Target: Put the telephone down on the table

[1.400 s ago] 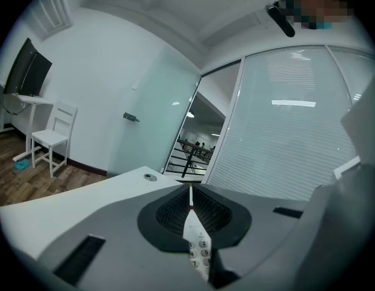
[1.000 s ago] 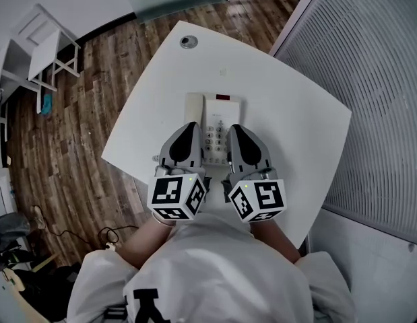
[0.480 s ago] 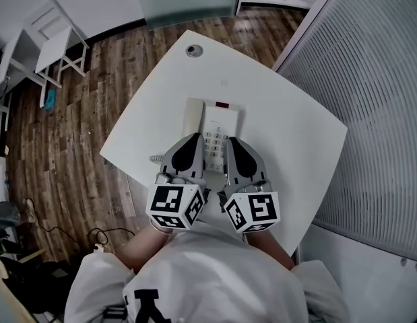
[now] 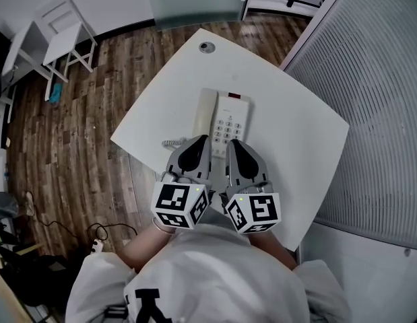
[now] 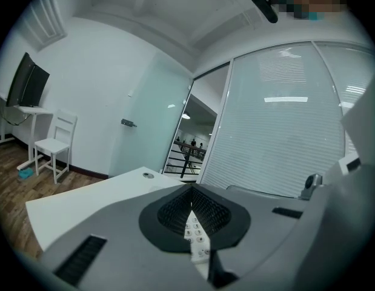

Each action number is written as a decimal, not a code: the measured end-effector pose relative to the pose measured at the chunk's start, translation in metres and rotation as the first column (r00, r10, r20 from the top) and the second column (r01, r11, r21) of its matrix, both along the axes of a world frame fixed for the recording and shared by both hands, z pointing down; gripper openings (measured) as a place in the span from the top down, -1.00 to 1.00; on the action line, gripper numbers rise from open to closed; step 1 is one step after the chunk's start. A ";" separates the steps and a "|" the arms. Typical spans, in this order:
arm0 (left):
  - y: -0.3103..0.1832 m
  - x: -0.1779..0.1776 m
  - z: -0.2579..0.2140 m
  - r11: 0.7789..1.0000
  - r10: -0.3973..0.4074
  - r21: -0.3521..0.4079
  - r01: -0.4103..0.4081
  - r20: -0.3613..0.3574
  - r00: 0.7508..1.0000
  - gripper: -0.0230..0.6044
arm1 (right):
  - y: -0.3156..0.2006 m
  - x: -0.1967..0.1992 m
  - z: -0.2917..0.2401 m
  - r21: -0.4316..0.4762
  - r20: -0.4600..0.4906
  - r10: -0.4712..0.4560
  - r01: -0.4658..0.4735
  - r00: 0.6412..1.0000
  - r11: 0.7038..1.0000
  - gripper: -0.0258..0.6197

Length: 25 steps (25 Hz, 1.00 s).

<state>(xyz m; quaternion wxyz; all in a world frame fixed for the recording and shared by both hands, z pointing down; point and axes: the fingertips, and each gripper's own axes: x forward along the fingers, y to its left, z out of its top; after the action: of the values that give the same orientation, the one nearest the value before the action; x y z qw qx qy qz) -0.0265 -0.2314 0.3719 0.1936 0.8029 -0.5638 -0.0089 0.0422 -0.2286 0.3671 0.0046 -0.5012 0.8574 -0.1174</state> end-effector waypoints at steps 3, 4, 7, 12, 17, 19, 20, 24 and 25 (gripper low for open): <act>0.022 -0.005 -0.004 1.000 0.015 0.007 -0.015 -0.001 1.000 0.91 | 0.022 -0.009 -0.003 0.004 -0.015 -0.002 0.002 1.000 1.000 0.84; 0.030 -0.007 -0.006 1.000 0.020 0.009 -0.020 0.000 1.000 0.91 | 0.031 -0.012 -0.005 0.005 -0.008 -0.005 0.005 1.000 1.000 0.84; 0.058 -0.014 -0.010 0.999 0.037 0.012 -0.037 0.002 0.999 0.91 | 0.059 -0.020 -0.009 -0.007 0.019 -0.001 0.002 1.000 1.000 0.84; 0.109 -0.026 -0.013 0.998 0.063 0.014 -0.063 0.009 0.998 0.91 | 0.114 -0.033 -0.010 -0.031 0.044 0.021 -0.020 0.999 0.999 0.83; 0.164 -0.036 -0.019 0.996 0.087 0.016 -0.087 0.017 0.996 0.91 | 0.170 -0.049 -0.018 -0.017 0.045 0.039 -0.038 0.998 0.999 0.83; 0.182 -0.041 -0.023 0.995 0.093 0.027 -0.093 0.021 0.995 0.91 | 0.187 -0.055 -0.022 -0.005 0.048 0.040 -0.040 0.998 0.999 0.83; 0.191 -0.044 -0.025 0.995 0.094 0.031 -0.094 0.022 0.995 0.91 | 0.196 -0.059 -0.024 0.001 0.050 0.040 -0.040 0.998 0.999 0.83; 0.226 -0.056 -0.031 0.995 0.096 0.036 -0.097 0.025 0.995 0.91 | 0.231 -0.073 -0.032 0.012 0.044 0.036 -0.037 0.998 0.999 0.83; 0.233 -0.058 -0.030 0.994 0.099 0.034 -0.100 0.024 0.995 0.91 | 0.239 -0.075 -0.032 0.013 0.040 0.034 -0.035 0.999 0.999 0.83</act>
<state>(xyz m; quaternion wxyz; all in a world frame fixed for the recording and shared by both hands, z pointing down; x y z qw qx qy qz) -0.0841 0.0018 0.3421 0.1733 0.8332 -0.5251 0.0000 -0.0331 0.0101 0.3352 0.0271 -0.5135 0.8490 -0.1213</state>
